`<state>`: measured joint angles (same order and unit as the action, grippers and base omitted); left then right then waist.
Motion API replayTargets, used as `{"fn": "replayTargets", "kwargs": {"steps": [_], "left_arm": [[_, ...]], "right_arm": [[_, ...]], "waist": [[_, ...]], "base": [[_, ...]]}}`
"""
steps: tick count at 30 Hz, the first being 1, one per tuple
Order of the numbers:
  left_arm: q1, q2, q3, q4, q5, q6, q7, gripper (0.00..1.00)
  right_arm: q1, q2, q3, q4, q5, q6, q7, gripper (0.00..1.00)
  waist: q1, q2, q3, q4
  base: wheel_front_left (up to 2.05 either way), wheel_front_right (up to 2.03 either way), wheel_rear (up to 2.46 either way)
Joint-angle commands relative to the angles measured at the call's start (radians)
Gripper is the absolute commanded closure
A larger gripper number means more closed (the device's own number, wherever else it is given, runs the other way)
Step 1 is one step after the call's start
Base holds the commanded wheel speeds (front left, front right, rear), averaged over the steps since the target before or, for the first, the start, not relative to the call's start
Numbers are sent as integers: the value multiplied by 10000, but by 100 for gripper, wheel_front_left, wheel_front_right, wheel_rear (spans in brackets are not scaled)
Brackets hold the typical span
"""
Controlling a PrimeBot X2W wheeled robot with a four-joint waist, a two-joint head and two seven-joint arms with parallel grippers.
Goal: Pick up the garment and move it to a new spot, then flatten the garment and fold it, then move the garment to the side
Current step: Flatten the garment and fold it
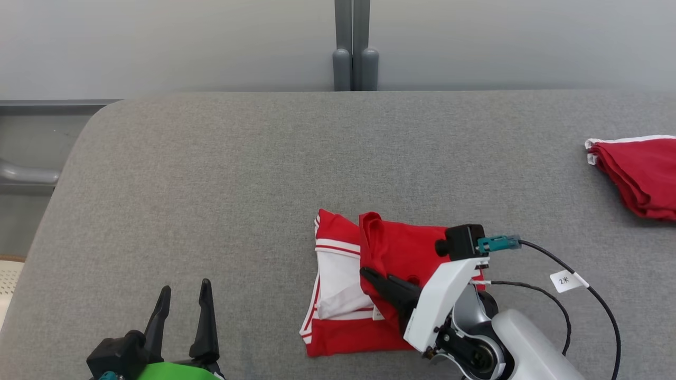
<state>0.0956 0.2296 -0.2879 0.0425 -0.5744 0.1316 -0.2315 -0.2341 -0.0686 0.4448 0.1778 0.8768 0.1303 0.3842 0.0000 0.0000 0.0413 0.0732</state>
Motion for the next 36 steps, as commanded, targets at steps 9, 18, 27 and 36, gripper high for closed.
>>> {"fn": "replayTargets", "kwargs": {"steps": [9, 18, 27, 36], "left_arm": [[-323, -139, -96, 194, -53, -83, -108, 0], [-363, -222, -146, 388, -77, -141, -164, 0], [-401, -214, -190, 444, -24, -129, -195, 0], [-276, -207, -235, 325, 24, -76, -232, 0]], "right_arm": [[-1136, 180, 589, 1530, 228, 7, -789, 100], [-2044, 162, 1873, 2576, 1410, 7, -1856, 0], [-2846, 166, 2435, 3266, 1839, 7, -3541, 0], [-3246, -226, 1903, 3887, -623, 7, -5428, 0]], "waist": [[0, 0, 66, 391], [0, 0, 15, 538], [0, 0, -14, 542], [0, 0, -27, 199]], "base": [[0, 0, 0], [0, 0, 0], [0, 0, 0], [0, 0, 0]]}}
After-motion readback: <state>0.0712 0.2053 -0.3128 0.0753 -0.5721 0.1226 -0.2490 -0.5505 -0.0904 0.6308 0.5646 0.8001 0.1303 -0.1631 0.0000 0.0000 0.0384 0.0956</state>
